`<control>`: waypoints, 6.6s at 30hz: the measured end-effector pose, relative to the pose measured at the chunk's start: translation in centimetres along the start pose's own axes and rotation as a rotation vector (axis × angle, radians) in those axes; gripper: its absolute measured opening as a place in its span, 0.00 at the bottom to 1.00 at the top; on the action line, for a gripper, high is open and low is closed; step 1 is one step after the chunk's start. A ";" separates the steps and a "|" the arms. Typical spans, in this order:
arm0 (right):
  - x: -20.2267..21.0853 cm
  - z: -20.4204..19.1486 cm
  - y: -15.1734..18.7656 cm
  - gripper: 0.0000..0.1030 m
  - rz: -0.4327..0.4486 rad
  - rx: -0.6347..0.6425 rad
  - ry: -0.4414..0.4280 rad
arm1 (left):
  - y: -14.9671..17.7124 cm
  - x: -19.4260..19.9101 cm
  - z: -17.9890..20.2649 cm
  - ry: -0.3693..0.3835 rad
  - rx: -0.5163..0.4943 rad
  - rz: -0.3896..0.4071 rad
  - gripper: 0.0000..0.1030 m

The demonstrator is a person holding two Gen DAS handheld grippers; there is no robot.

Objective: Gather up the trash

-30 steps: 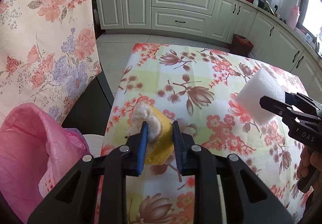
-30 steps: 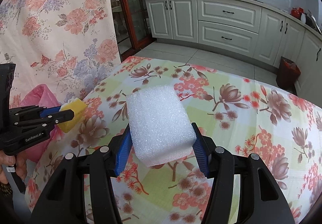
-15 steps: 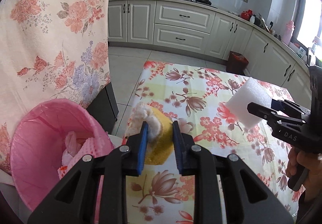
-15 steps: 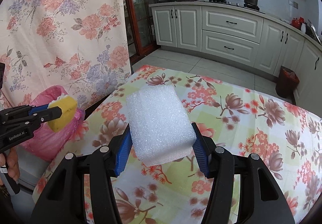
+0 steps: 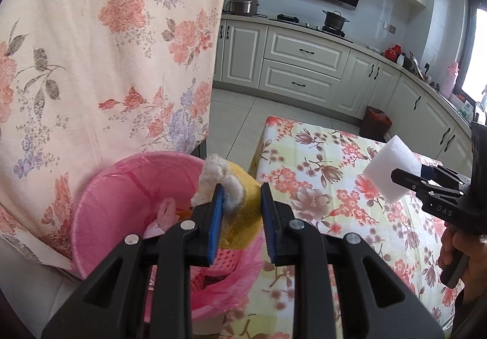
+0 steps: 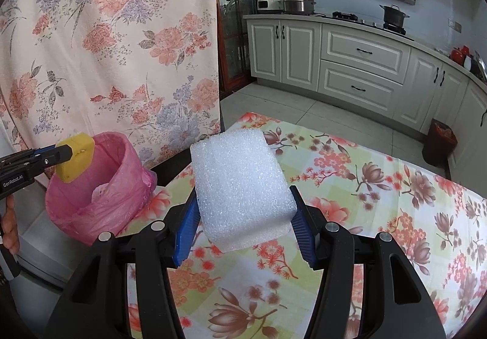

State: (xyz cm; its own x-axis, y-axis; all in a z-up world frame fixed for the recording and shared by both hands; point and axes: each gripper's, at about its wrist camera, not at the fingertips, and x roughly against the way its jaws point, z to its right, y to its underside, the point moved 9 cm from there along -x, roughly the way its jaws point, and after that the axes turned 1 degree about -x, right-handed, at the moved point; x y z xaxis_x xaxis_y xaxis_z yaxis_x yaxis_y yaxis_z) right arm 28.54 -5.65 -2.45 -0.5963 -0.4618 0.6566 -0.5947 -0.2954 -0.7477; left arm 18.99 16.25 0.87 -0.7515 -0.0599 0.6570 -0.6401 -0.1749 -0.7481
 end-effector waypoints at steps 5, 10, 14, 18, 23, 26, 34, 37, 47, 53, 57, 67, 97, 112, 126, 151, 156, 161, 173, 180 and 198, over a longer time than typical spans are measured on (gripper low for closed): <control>-0.3 -2.5 -0.8 0.52 0.000 0.030 -0.016 | -0.1 1.3 -3.0 -0.024 0.033 0.017 0.23; -0.9 -5.2 -1.4 0.52 -0.005 0.060 -0.038 | 0.3 2.0 -5.4 -0.037 0.059 0.025 0.23; -1.5 -7.6 -2.1 0.52 -0.009 0.088 -0.057 | 0.6 2.4 -6.8 -0.042 0.075 0.032 0.23; -2.2 -10.0 -2.8 0.52 -0.015 0.107 -0.081 | 0.9 2.9 -8.3 -0.048 0.094 0.040 0.23; -3.3 -13.3 -3.4 0.52 -0.027 0.145 -0.108 | 1.0 3.5 -9.5 -0.051 0.107 0.050 0.23; -3.9 -15.3 -3.9 0.52 -0.035 0.166 -0.123 | 1.1 3.8 -10.1 -0.052 0.115 0.054 0.23; -5.8 -19.6 -4.4 0.52 -0.059 0.213 -0.153 | 1.5 4.6 -11.3 -0.051 0.140 0.064 0.23; -6.5 -21.0 -4.3 0.53 -0.070 0.228 -0.163 | 1.6 4.8 -11.8 -0.052 0.145 0.067 0.23; -8.4 -24.3 -4.4 0.54 -0.095 0.277 -0.187 | 1.9 4.9 -13.0 -0.058 0.164 0.067 0.23; -8.8 -25.1 -4.5 0.70 -0.088 0.306 -0.173 | 1.9 4.6 -13.3 -0.056 0.172 0.065 0.23; -8.9 -24.5 -4.2 0.71 -0.093 0.301 -0.164 | 1.9 4.4 -13.3 -0.054 0.173 0.062 0.23; -7.9 -21.5 -4.1 0.76 -0.077 0.263 -0.128 | 1.0 3.2 -12.4 -0.030 0.172 0.058 0.25; -2.2 -17.8 1.2 0.82 -0.063 0.128 -0.137 | 6.8 7.0 -11.4 -0.134 0.148 0.002 0.88; 2.9 -19.1 4.0 0.82 -0.006 0.112 -0.130 | 10.6 10.8 -10.3 -0.176 0.118 -0.008 0.95; 3.3 -18.8 4.3 0.82 0.000 0.118 -0.108 | 10.9 10.1 -8.6 -0.158 0.098 -0.013 0.95; 3.1 -18.9 4.5 0.82 -0.005 0.120 -0.111 | 10.8 10.2 -9.5 -0.168 0.118 -0.013 0.95; 3.1 -18.9 4.5 0.82 -0.004 0.120 -0.111 | 10.8 10.2 -9.5 -0.165 0.113 -0.013 0.95; 3.0 -18.9 4.5 0.82 -0.006 0.120 -0.111 | 10.8 10.2 -9.5 -0.165 0.114 -0.013 0.95; 3.0 -19.1 4.6 0.82 -0.007 0.121 -0.111 | 10.8 10.2 -9.4 -0.165 0.114 -0.014 0.95; 3.0 -19.2 4.8 0.82 -0.006 0.123 -0.113 | 10.8 10.3 -9.4 -0.164 0.113 -0.013 0.95; 3.0 -19.1 4.8 0.82 -0.005 0.123 -0.116 | 10.9 10.2 -9.3 -0.165 0.113 -0.014 0.95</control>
State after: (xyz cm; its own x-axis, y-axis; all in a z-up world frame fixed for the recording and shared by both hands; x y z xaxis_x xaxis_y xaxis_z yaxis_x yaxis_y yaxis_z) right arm 13.54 7.52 -2.20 -0.5225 -0.5516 0.6502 -0.5232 -0.3947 -0.7553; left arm 2.82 22.89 -1.46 -0.7002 -0.2153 0.6808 -0.6215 -0.2857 -0.7295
